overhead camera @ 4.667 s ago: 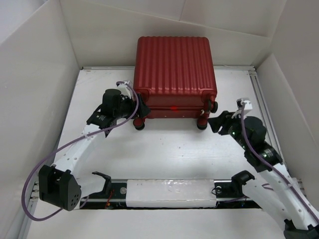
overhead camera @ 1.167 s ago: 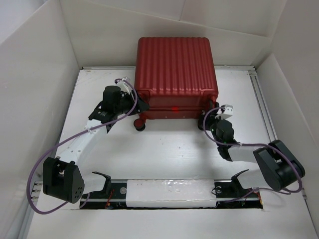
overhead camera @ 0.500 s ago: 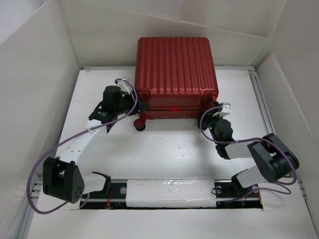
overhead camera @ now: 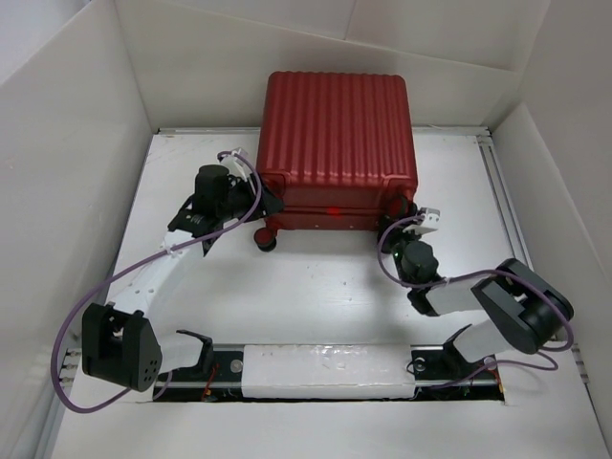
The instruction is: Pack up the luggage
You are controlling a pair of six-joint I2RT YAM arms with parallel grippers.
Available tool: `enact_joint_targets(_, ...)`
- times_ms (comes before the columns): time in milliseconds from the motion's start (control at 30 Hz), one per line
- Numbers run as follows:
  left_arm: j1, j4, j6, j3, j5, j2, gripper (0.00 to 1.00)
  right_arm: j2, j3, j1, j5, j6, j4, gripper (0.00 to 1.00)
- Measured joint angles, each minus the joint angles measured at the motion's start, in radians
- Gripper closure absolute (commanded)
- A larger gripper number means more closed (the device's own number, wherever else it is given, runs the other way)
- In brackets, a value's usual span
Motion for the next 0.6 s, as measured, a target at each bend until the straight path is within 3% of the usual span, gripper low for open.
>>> enact_joint_targets(167, 0.019, 0.009, 0.010, -0.012, -0.002, -0.012, 1.00, 0.043, 0.027, 0.190, 0.172, 0.029, 0.000, 1.00)
enact_joint_targets(367, 0.019, 0.039, -0.001, -0.033, 0.029, -0.018, 1.00, 0.162, 0.201, 0.386, 0.333, 0.023, -0.070, 1.00)
enact_joint_targets(600, 0.016, 0.050, -0.038, -0.060, 0.084, -0.038, 1.00, 0.371, 0.460, 0.521, 0.420, 0.036, -0.117, 1.00)
